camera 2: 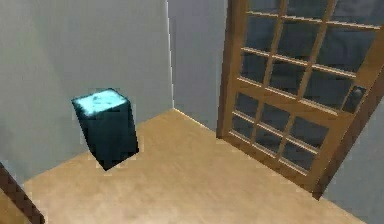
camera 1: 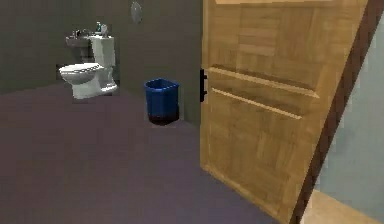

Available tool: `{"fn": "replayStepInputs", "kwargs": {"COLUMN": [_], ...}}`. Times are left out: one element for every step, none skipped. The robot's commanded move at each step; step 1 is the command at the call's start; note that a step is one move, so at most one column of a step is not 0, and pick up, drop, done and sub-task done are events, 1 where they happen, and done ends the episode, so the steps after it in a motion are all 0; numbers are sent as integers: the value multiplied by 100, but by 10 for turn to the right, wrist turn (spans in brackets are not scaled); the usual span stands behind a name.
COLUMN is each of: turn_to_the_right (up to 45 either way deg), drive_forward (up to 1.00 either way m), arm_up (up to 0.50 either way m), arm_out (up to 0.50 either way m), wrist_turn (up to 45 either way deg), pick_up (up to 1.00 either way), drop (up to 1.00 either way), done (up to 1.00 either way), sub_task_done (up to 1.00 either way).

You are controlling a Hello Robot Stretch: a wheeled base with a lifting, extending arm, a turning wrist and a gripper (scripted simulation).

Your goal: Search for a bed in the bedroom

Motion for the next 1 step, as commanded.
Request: {"fn": "replayStepInputs", "kwargs": {"turn_to_the_right": [-420], "drive_forward": [0], "arm_up": [0], "arm_out": [0], "wrist_turn": [0], "pick_up": [0], "drop": [0], "done": [0], "sub_task_done": [0]}}
